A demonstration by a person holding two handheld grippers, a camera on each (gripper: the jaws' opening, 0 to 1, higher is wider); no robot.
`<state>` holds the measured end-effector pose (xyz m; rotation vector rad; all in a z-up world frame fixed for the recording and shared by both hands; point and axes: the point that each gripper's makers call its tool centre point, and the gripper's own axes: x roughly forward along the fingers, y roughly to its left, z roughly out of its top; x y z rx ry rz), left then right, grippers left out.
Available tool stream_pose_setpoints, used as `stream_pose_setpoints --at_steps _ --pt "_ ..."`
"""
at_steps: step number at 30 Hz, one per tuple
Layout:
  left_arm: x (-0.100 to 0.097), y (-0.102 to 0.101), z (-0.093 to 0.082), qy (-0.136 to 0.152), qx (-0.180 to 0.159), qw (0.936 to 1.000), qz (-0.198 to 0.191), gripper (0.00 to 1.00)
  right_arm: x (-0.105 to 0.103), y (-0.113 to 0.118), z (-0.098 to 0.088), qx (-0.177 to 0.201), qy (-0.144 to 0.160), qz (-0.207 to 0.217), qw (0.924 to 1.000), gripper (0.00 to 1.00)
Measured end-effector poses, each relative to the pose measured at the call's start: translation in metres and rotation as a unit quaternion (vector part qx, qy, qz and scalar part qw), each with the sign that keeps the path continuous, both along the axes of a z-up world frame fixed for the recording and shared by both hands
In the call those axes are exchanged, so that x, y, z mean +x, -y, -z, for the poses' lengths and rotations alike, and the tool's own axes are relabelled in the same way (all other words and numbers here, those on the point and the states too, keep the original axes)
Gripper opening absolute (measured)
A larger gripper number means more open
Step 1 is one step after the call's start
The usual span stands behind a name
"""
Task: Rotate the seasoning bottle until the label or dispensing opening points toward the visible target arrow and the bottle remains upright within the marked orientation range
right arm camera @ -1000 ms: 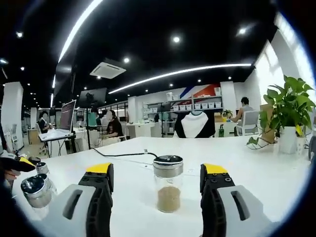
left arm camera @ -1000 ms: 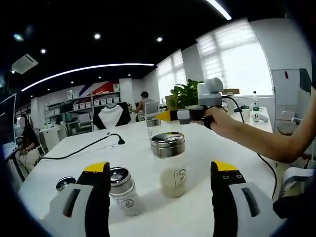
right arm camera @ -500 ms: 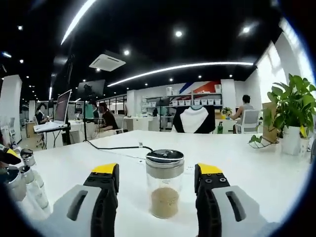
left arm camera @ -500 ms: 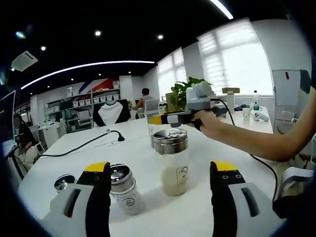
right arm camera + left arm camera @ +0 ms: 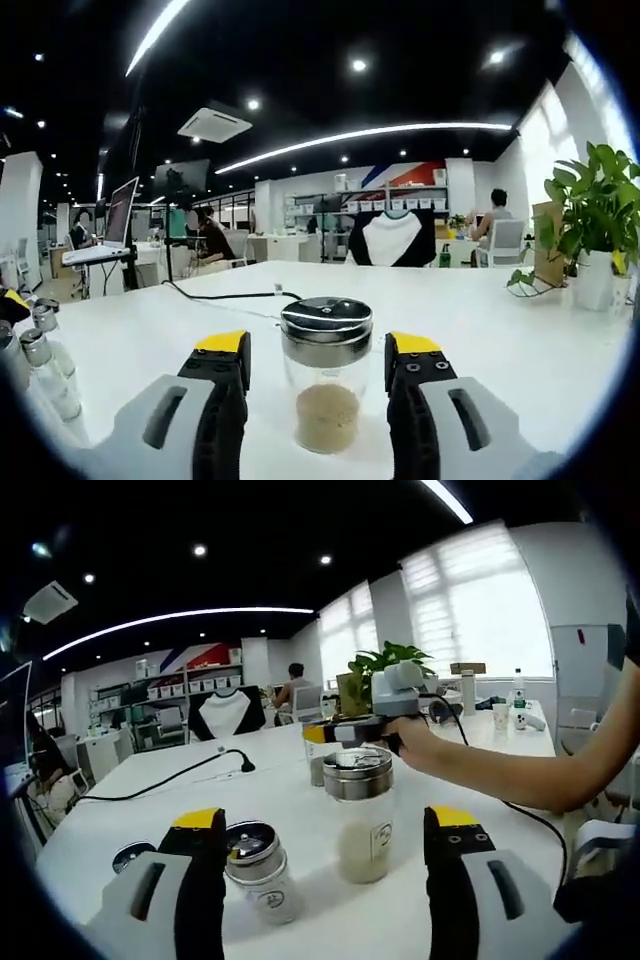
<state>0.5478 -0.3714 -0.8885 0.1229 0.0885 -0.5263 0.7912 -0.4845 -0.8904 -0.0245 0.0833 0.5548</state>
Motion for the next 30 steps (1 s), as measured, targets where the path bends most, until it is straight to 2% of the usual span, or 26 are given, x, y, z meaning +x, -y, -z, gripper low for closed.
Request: stream_pose_setpoints --at_steps 5,19,30 --pt "0.003 -0.005 0.000 -0.001 0.000 1.0000 -0.006 0.85 0.004 0.000 -0.003 0.001 0.005 0.001 1.0000 0.41" --pt "0.007 -0.006 0.003 -0.007 0.003 1.0000 -0.006 0.85 0.014 -0.004 -0.001 0.002 -0.004 -0.004 1.0000 0.39" --pt "0.009 -0.008 0.008 -0.014 0.001 0.9999 -0.006 0.84 0.016 -0.003 -0.002 -0.004 0.018 -0.001 0.9998 0.38"
